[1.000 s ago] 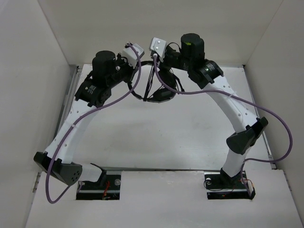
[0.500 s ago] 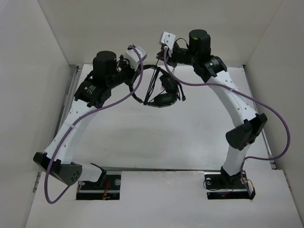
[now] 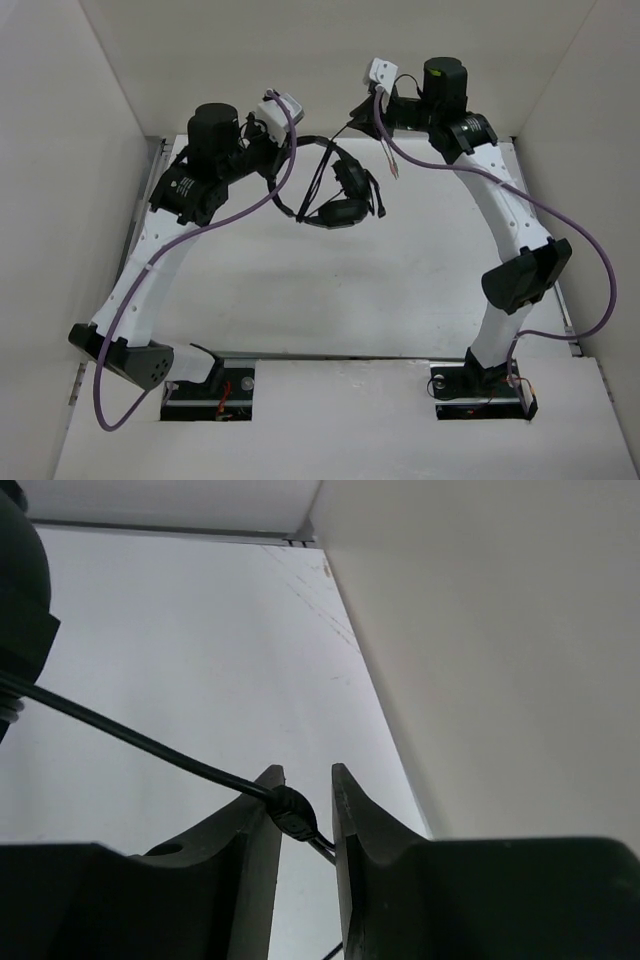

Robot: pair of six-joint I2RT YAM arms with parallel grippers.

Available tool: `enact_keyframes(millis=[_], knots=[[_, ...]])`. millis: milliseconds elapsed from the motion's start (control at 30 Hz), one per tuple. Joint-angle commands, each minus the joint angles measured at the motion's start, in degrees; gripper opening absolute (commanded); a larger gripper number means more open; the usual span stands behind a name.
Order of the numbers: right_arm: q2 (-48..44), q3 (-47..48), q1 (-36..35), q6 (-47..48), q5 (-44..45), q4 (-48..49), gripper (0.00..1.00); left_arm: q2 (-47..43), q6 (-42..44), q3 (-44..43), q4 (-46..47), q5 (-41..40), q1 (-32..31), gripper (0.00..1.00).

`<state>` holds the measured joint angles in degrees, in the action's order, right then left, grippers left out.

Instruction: Wrap the headphones

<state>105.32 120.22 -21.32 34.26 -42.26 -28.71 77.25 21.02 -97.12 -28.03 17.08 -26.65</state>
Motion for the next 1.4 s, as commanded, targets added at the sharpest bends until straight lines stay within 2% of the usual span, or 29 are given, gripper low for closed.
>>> enact_keyframes(millis=[0,167,267,433,567,633,800,1033,1233,1367], knots=[[-3.1,0.1,2.56,-3.49,-4.84,-0.29,0.32,-2.19,-2.03,-2.99,0.87,4.54,1.12,0.02],[-5.29,-4.72,3.88,-8.58,-14.85,-3.11,0.38,-1.84,-5.8,-3.51,2.01,6.03,3.05,0.02],[-7.31,-11.48,3.7,-11.93,-20.83,-2.06,0.36,-1.41,-8.53,-4.21,2.89,7.17,4.11,0.02],[-12.32,-22.91,1.34,-14.83,-24.18,1.89,0.37,-0.44,-11.26,-4.92,4.04,7.88,5.25,0.02],[-14.96,-27.67,0.01,-16.86,-24.8,4.88,0.38,0.09,-11.08,-4.66,4.91,7.27,5.69,0.02],[-15.67,-28.81,-0.08,-17.03,-23.58,6.64,0.38,0.09,-10.47,-3.87,5.44,6.48,5.78,0.02],[-18.48,-33.64,2.99,-18.96,-11.82,15.77,0.38,-1.22,-9.5,2.36,9.04,4.19,6.31,0.02],[-23.66,-41.72,7.83,-24.41,0.67,29.49,0.42,-2.46,-11.26,14.75,19.75,-0.9,5.44,0.01],[-26.74,-47.97,8.89,-24.59,2.97,33.63,0.45,-1.5,-11.96,21.88,27.41,-6.18,1.92,0.01],[-28.15,-50.52,9.24,-24.68,3.24,35.03,0.46,0.17,-13.19,25.22,30.92,-6.36,0.42,0.01]])
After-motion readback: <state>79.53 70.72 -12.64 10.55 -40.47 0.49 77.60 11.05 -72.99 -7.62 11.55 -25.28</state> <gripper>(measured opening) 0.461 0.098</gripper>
